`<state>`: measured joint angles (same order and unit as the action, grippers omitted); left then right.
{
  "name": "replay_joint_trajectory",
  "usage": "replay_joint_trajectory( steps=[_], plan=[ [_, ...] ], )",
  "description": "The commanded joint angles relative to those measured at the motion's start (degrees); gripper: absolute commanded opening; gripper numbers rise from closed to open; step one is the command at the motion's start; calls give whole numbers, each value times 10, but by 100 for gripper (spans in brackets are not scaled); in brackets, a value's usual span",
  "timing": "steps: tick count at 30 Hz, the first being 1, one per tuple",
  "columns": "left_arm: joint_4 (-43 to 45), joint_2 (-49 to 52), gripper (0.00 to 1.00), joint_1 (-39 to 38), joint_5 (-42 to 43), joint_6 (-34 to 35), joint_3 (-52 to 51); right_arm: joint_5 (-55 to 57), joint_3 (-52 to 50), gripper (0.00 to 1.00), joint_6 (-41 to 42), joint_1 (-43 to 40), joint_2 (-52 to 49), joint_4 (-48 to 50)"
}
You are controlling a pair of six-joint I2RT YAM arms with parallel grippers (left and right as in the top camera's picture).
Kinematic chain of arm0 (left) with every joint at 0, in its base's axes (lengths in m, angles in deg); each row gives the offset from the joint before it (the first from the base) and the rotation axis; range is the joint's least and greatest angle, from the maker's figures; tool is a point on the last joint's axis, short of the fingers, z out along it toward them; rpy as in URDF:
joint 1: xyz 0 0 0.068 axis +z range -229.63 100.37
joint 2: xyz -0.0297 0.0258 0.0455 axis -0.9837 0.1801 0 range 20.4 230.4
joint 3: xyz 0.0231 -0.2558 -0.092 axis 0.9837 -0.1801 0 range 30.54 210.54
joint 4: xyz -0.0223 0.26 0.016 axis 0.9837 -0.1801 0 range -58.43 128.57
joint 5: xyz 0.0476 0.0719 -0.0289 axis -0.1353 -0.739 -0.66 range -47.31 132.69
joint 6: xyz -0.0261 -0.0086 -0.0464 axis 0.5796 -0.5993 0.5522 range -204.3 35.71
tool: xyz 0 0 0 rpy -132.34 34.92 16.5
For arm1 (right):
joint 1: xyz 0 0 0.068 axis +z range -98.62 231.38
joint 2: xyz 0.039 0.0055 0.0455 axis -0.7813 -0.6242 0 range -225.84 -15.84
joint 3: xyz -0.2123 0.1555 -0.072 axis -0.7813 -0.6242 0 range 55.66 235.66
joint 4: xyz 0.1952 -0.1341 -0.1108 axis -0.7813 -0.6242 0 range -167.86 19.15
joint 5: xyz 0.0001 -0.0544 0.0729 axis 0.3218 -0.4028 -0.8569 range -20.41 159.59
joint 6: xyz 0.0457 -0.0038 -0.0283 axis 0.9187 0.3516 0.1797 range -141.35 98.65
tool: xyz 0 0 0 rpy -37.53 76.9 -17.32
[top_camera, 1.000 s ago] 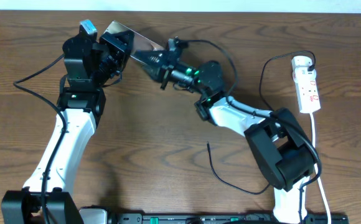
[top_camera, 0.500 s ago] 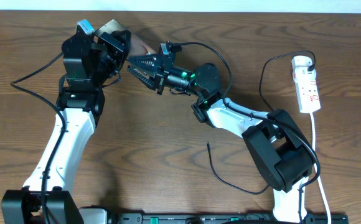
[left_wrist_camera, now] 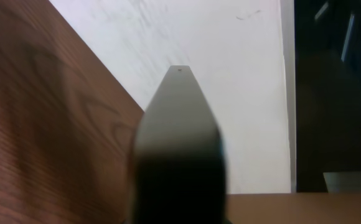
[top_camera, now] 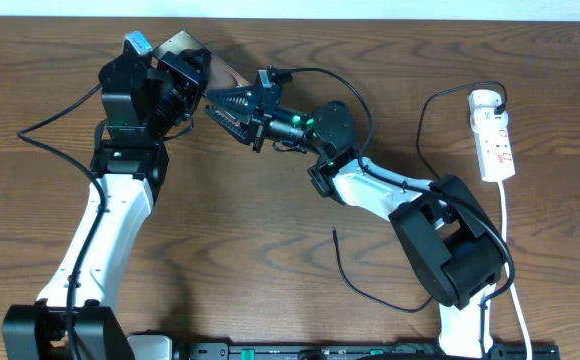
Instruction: Plug charger to phone and switch on socket
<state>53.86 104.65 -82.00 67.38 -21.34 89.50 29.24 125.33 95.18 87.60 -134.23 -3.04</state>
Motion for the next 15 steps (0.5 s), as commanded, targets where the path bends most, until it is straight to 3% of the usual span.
replay_joint_trajectory(
  steps=[1, 3, 7, 15],
  plan=[
    [10, 4, 7, -12, 47, -3, 9, -25, 8, 25, -5, 1, 10, 6],
    [13, 4, 7, -12, 51, -3, 9, -24, 8, 19, -10, -2, 10, 6],
    [20, 4, 8, -11, 62, -3, 9, -24, 8, 19, -20, -6, 10, 5],
    [20, 4, 7, -11, 79, -1, 9, -24, 8, 4, -25, -11, 10, 5]
  ],
)
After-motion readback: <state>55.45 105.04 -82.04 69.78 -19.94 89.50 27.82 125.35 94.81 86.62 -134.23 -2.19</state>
